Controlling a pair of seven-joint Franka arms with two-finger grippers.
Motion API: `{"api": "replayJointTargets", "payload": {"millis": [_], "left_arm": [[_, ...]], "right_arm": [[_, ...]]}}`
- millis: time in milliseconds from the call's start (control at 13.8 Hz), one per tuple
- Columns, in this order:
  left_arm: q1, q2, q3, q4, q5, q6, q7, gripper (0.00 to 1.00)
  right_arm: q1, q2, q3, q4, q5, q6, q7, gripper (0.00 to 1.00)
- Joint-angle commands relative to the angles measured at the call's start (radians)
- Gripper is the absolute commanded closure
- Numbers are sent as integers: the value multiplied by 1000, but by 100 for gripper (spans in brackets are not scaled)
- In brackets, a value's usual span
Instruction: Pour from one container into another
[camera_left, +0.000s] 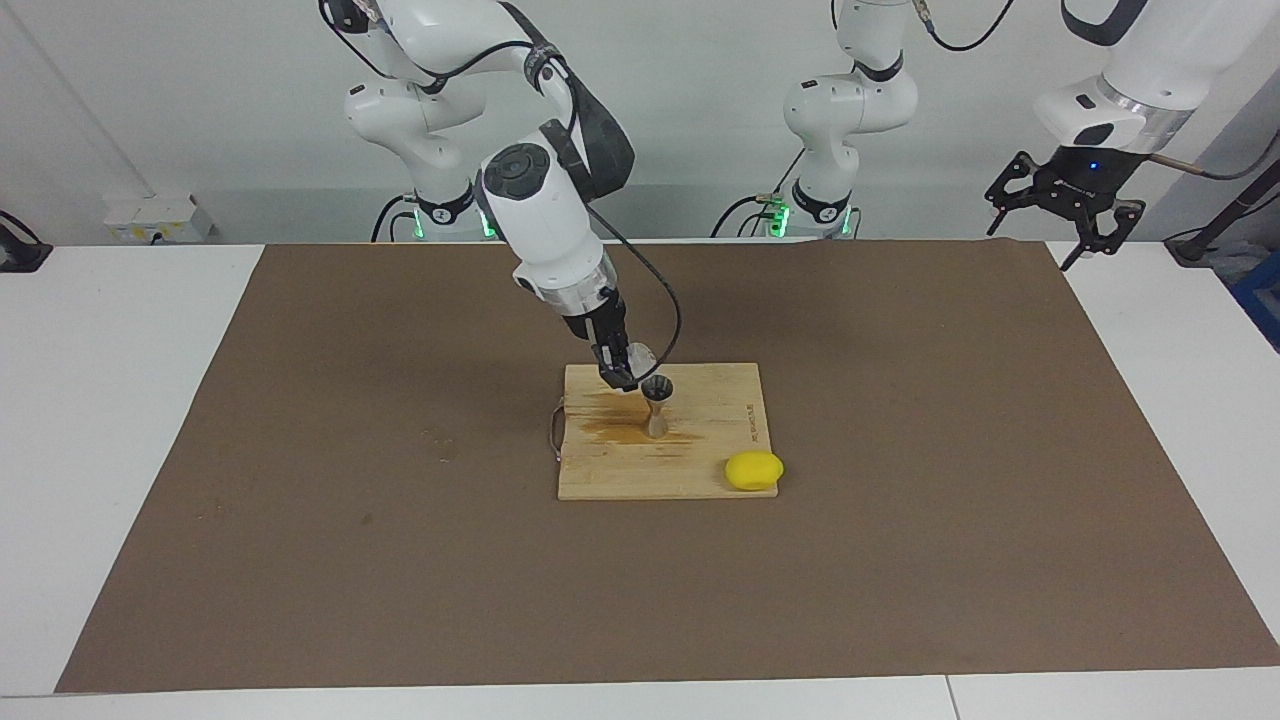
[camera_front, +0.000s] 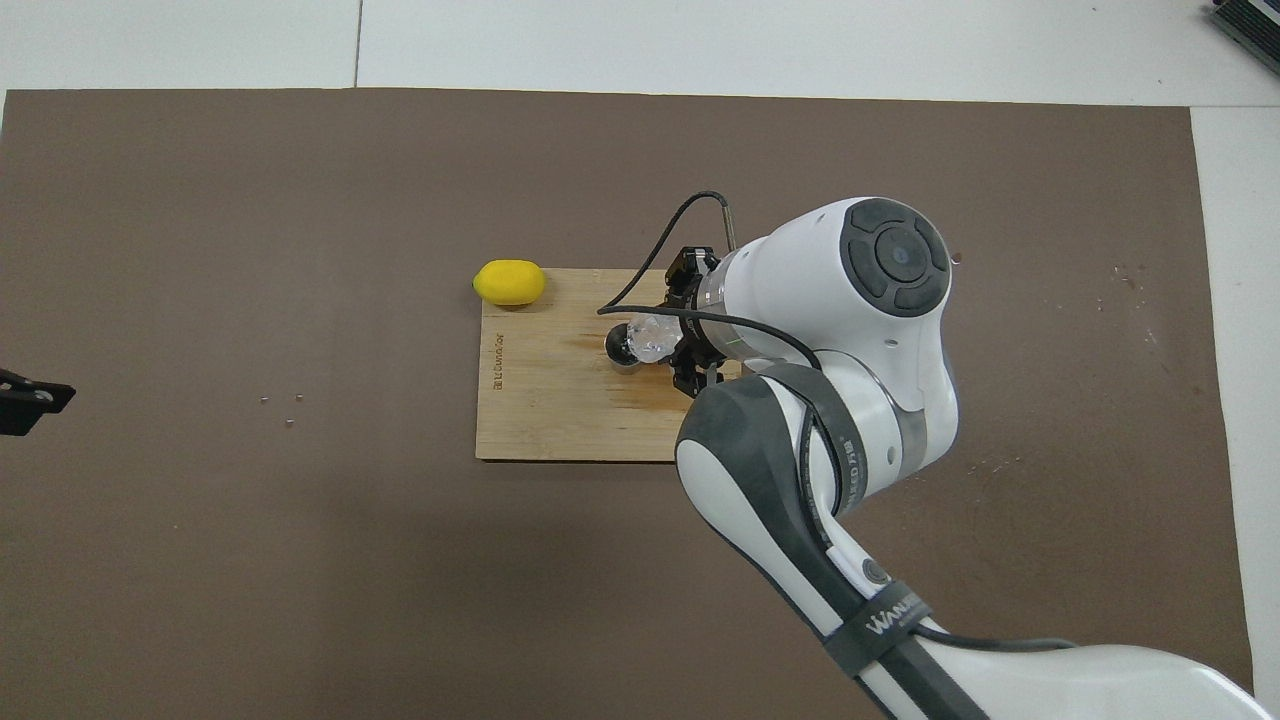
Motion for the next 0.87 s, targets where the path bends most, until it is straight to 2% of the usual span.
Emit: {"api": "replayJointTargets", "payload": {"millis": [0,72,361,578,795], "left_arm": [[-24,-15,-28,10,61,-2,-98,0],[-29,-18,-45,11,92,15,-96,0],[-12,-21,-42,-7,86,99,-139,0],[-21,-21,-47,-9,88,93,-234,0],[-7,-28,-35,-21,86,87,-240,0]], "right_arm": [[9,14,-4,23,-49,9,36,100],[9,14,-4,23,-56,8,34,100],[22,17,-1,23,-88,7,34,100],[23,17,-2,23,-92,9,39,100],[25,17,-1,23,-108,9,45,100]]}}
